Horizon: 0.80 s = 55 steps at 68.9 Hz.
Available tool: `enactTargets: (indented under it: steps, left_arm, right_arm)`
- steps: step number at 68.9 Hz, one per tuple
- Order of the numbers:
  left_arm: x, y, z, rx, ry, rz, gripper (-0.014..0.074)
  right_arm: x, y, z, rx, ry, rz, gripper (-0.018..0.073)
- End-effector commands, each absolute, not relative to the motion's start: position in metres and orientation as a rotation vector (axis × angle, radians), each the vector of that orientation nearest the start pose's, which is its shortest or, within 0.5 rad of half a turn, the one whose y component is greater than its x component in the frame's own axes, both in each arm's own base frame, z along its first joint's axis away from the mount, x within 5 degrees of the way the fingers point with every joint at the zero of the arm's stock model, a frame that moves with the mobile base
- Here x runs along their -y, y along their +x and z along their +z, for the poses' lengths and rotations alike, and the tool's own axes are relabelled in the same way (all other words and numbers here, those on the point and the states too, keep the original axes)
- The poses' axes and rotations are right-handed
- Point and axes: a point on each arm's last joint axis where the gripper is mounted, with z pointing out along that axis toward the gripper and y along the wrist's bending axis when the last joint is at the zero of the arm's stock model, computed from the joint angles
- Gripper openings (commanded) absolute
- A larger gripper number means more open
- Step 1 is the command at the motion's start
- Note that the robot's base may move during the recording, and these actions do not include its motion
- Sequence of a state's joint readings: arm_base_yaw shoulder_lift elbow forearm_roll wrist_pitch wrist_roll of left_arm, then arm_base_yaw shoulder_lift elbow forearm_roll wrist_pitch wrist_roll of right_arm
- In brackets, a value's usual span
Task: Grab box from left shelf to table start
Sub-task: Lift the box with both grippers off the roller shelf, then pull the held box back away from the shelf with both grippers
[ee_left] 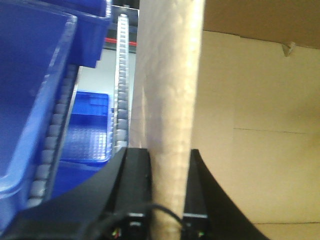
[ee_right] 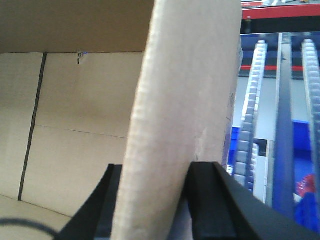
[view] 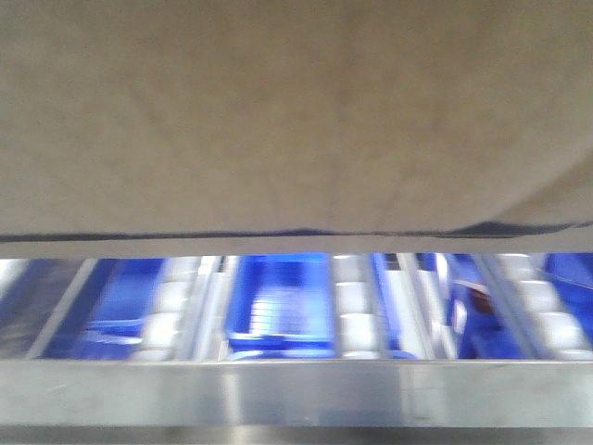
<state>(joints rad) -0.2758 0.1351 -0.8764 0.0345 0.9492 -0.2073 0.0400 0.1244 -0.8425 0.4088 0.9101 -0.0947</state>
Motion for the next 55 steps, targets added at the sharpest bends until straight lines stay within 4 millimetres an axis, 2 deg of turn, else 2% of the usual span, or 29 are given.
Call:
enactTargets:
  steps: [1, 21, 55]
  left_arm:
    - [-0.011, -0.029, 0.411, -1.494, 0.029, -0.376, -0.0099]
    - [-0.005, -0.009, 0.384, -1.599, 0.034, -0.36, -0.0099]
    - [0.003, 0.021, 0.326, -1.81, 0.043, -0.324, -0.0099]
  right_arm:
    - [-0.023, -0.032, 0.409, -1.479, -0.095, 0.38, 0.0057]
    - [-0.023, -0.032, 0.409, -1.479, -0.095, 0.38, 0.0057]
    - [-0.023, -0.032, 0.409, -1.479, -0.095, 0.38, 0.0057]
